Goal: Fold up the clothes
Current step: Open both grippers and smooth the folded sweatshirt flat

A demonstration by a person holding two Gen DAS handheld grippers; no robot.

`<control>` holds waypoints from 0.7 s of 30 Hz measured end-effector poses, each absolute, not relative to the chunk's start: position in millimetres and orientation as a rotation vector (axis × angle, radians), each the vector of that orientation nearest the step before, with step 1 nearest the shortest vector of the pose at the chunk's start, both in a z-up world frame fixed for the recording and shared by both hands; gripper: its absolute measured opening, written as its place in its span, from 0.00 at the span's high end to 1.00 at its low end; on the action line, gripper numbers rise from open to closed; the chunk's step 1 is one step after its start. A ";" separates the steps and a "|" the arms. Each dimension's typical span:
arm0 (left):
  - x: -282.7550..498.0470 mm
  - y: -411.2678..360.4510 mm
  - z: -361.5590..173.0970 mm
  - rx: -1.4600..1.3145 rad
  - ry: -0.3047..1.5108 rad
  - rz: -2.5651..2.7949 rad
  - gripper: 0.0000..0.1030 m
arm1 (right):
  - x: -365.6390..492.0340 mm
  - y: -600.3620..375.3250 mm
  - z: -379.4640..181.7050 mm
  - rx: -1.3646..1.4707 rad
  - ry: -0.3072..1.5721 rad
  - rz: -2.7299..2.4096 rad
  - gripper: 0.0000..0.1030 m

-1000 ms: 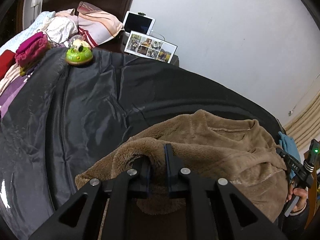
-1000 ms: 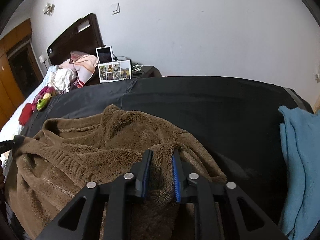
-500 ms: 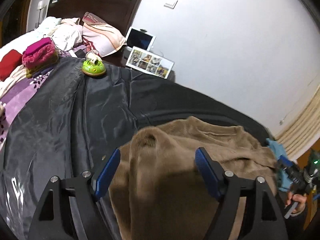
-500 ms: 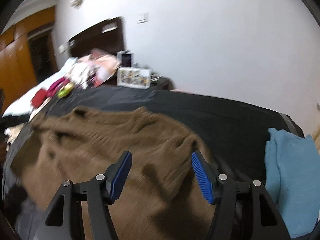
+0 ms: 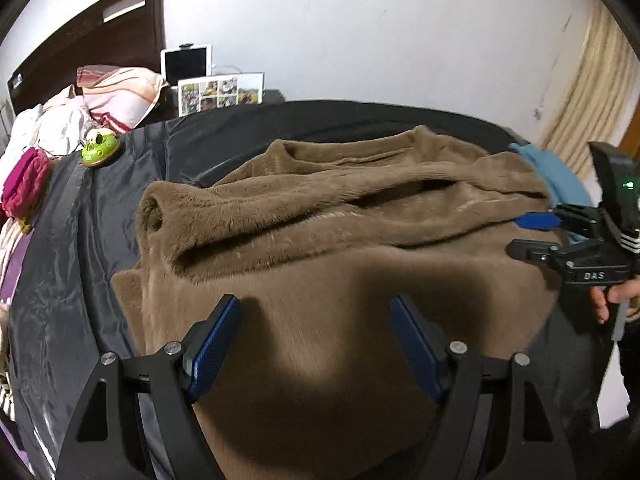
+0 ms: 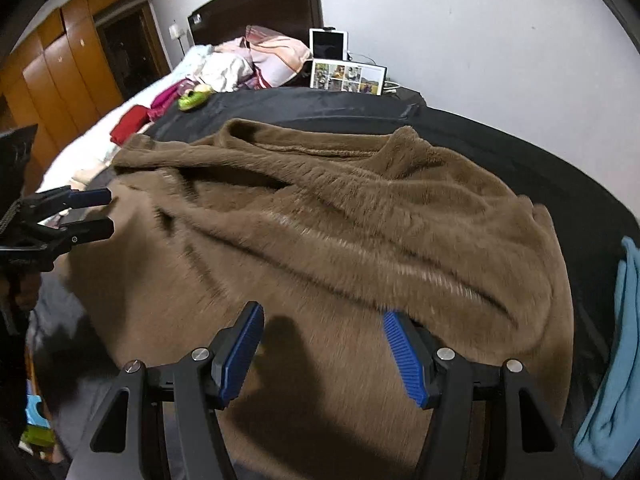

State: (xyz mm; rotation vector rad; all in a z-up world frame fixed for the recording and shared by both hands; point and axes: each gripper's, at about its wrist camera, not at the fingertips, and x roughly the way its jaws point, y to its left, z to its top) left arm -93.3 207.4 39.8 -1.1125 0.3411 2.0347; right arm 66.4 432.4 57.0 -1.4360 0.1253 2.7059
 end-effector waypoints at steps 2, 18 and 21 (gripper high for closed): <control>-106.7 216.8 35.9 -1.119 0.359 2.066 0.22 | 52.4 436.4 57.0 -1.413 0.074 2.682 0.38; -195.4 243.4 6.0 -1.247 0.242 2.319 0.22 | -17.3 497.7 39.6 -1.310 0.117 2.494 0.38; -197.5 241.2 -1.5 -1.255 0.260 2.332 0.22 | -20.3 505.3 31.0 -1.349 0.132 2.471 0.38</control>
